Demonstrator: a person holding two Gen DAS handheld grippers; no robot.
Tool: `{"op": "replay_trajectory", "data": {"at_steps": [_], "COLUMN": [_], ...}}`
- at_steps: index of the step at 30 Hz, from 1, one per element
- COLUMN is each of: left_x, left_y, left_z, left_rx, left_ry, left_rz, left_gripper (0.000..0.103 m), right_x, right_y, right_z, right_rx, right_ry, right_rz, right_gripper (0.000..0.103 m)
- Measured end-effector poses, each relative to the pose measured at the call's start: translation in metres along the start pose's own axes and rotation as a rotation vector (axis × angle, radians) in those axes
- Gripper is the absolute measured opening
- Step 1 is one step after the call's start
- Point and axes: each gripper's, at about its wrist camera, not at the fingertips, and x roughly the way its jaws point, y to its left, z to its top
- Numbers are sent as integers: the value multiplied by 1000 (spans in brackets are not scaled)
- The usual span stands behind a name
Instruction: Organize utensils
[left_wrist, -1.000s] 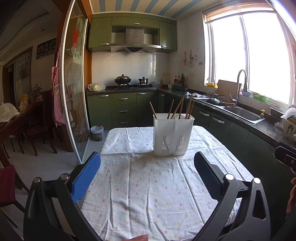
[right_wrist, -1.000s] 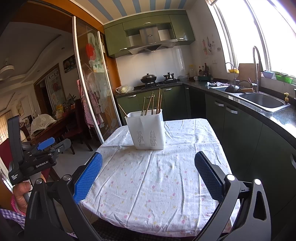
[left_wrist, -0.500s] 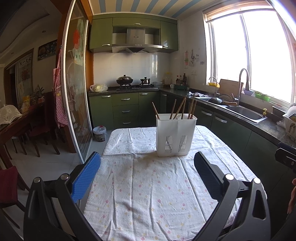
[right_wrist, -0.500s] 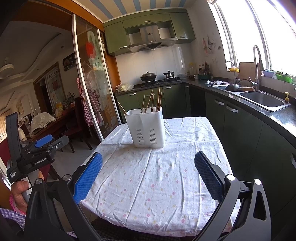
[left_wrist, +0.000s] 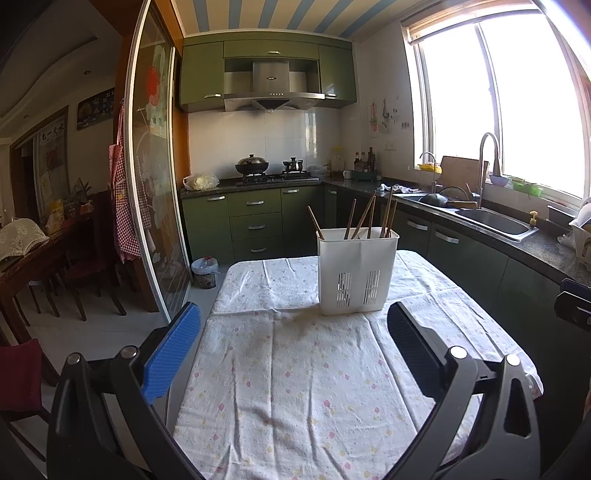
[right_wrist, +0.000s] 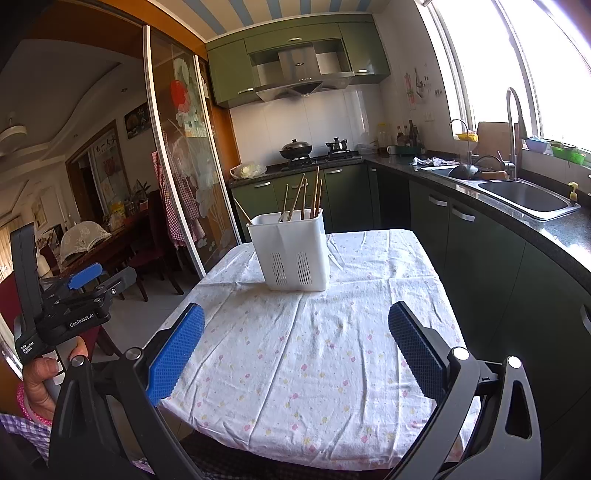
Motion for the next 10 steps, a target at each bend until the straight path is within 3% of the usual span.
{"op": "replay_trajectory", "data": {"at_steps": [10], "left_x": [2], "left_y": [2], "left_z": [1], "left_rx": [-8], "left_ry": [16], "left_rz": [-7], "left_gripper": [96], "right_x": [2], "right_y": [0], "right_z": [-3], "right_rx": [1], "right_ry": [2], "right_rz": [-2], "right_gripper": [98]}}
